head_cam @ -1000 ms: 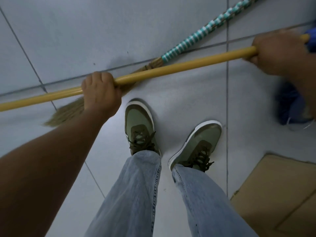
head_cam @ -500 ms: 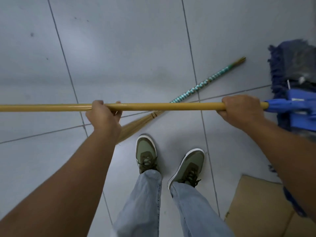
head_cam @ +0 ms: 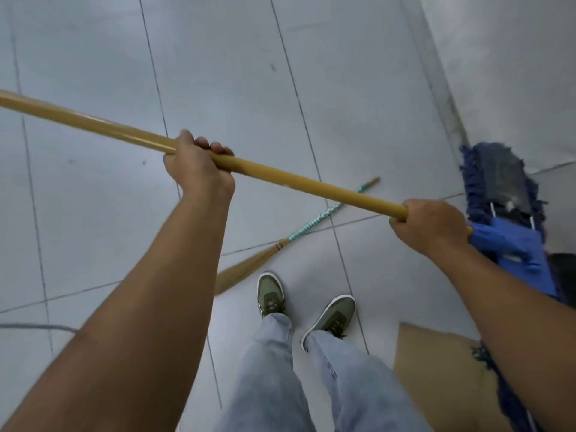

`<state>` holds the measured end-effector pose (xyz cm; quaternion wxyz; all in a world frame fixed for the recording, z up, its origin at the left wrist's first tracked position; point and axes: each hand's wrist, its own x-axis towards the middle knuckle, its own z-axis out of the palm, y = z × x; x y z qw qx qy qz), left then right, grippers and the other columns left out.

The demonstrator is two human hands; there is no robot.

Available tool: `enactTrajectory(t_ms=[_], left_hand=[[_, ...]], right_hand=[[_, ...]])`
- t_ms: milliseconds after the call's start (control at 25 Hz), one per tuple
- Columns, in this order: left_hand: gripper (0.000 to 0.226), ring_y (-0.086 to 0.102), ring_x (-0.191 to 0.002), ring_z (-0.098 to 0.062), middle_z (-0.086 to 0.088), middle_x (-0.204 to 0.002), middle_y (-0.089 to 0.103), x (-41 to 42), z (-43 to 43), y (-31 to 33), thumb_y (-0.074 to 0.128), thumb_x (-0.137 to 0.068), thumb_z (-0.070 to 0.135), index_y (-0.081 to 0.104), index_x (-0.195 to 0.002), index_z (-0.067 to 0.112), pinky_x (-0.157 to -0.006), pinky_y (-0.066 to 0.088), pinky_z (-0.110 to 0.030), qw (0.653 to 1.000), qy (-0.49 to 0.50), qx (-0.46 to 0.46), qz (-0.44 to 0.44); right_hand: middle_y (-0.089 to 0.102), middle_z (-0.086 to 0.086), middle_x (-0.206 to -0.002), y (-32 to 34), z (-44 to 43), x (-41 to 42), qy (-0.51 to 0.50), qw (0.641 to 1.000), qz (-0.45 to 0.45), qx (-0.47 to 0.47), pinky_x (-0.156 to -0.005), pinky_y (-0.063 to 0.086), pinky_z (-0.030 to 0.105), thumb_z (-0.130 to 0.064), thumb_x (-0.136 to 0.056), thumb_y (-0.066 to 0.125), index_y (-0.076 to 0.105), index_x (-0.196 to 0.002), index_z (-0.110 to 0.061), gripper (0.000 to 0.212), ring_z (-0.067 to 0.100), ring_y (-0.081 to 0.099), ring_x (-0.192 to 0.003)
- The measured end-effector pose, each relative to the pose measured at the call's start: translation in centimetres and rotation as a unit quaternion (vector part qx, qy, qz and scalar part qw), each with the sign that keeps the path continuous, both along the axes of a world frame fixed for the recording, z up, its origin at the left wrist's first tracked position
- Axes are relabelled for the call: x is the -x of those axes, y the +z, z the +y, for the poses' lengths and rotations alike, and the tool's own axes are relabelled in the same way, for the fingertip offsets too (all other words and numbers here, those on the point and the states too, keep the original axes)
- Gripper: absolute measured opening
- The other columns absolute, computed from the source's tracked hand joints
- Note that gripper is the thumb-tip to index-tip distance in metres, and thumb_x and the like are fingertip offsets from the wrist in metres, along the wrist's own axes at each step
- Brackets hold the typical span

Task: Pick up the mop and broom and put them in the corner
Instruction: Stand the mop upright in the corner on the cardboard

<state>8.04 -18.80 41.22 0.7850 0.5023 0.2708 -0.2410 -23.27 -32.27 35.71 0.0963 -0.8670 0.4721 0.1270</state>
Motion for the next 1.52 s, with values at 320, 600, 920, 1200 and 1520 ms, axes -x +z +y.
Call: enactTrajectory(t_ms=[320,600,920,1200,1520], left_hand=[[0.012,0.047,-0.044,-0.016,0.001,-0.055,0.049,3.4,-6.8,24.0,0.056,-0.092,0.024,0.049,-0.088,0.014,-0.048,0.045,-0.029,0.964,-0.120,0.123,-0.202],[0.015,0.045,-0.043,-0.015,0.001,-0.055,0.049,9.9,-13.0,39.7,0.057,-0.092,0.029,0.051,-0.088,0.016,-0.045,0.044,-0.028,0.877,-0.255,0.260,-0.313],[0.017,0.046,-0.044,-0.015,0.003,-0.053,0.049,19.4,-17.1,48.4,0.057,-0.092,0.031,0.050,-0.082,0.020,-0.047,0.046,-0.029,0.751,-0.434,0.365,-0.338],[0.018,0.044,-0.045,-0.014,0.004,-0.054,0.047,30.7,-17.1,51.5,0.055,-0.093,0.032,0.047,-0.085,0.018,-0.048,0.045,-0.029,0.666,-0.543,0.403,-0.312],[0.021,0.044,-0.046,-0.015,0.002,-0.056,0.046,47.0,-13.1,52.5,0.052,-0.094,0.033,0.044,-0.084,0.017,-0.049,0.045,-0.030,0.545,-0.644,0.464,-0.271]], right_hand=[[0.068,0.003,-0.066,15.0,-0.4,3.3,-0.092,0.986,-0.141,0.007,-0.055,0.042,0.030,-0.039,-0.076,0.053,0.049,-0.060,-0.023,0.023,0.031,0.065,-0.069],[0.056,0.000,-0.045,24.8,-1.4,7.6,-0.171,0.936,-0.307,0.013,-0.040,0.040,0.027,-0.028,-0.070,0.058,0.050,-0.052,-0.014,0.024,0.008,0.051,-0.040],[0.039,-0.007,-0.039,30.4,1.7,14.3,-0.283,0.882,-0.375,0.037,-0.043,0.032,0.024,-0.030,-0.067,0.056,0.034,-0.050,-0.022,0.029,0.006,0.032,-0.039],[0.040,-0.009,-0.037,32.2,8.5,22.3,-0.448,0.811,-0.369,0.068,-0.041,0.032,0.026,-0.041,-0.066,0.056,0.037,-0.048,-0.024,0.031,0.007,0.034,-0.038],[0.034,-0.007,-0.041,32.2,17.8,33.0,-0.561,0.715,-0.396,0.131,-0.045,0.030,0.030,-0.029,-0.073,0.061,0.035,-0.051,-0.023,0.034,0.013,0.033,-0.042]])
